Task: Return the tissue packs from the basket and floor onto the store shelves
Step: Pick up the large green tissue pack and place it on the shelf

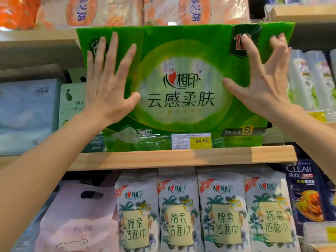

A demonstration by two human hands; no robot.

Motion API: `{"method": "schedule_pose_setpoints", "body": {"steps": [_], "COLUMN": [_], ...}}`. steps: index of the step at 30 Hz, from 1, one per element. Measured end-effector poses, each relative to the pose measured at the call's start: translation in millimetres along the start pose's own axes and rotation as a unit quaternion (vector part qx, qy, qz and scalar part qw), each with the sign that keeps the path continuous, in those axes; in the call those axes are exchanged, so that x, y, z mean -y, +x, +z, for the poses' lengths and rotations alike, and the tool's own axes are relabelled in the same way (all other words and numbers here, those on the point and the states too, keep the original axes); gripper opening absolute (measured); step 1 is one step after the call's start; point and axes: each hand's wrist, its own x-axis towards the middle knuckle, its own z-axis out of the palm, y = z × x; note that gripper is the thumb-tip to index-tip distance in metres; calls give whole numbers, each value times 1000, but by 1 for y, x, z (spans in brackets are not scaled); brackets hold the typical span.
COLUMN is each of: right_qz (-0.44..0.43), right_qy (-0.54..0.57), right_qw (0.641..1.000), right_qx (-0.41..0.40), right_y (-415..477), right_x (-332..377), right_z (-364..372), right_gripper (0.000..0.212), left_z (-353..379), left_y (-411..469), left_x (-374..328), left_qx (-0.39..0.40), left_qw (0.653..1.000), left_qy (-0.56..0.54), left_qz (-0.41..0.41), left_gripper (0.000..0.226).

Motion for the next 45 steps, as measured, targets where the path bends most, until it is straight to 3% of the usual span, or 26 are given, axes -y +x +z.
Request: {"method": "schedule_pose_setpoints", "body": {"steps": [5, 12, 20, 25, 31, 34, 45], "right_qz": [-59, -46, -32, -19, -62, -21, -15], "right_qy": [-10, -55, -73, -82, -77, -64, -62], "right_qw": [997, 993, 992, 994, 993, 994, 993], "right_qx": [-51, -90, -93, -64, 68, 85, 103], "right_y": [18, 29, 32, 35, 24, 1, 5], "right_x": [6, 9, 10, 8, -5, -13, -17], "right_z": [5, 21, 25, 27, 53, 77, 78], "right_gripper": [69, 89, 86, 85, 85, 83, 83], "left_z": [5, 20, 24, 28, 53, 75, 84], "left_y": [28, 36, 40, 44, 40, 17, 15], "left_x": [-15, -16, -14, -11, 1, 2, 6], "left_qx": [-32, -77, -78, -54, 70, 106, 112], "left_qw": [999, 994, 993, 995, 994, 991, 991], "left_qy": [26, 66, 73, 71, 67, 62, 41], "left_qz": [-30, -48, -52, -47, -50, -48, -68], "left_gripper": [78, 80, 81, 80, 82, 80, 79]}}
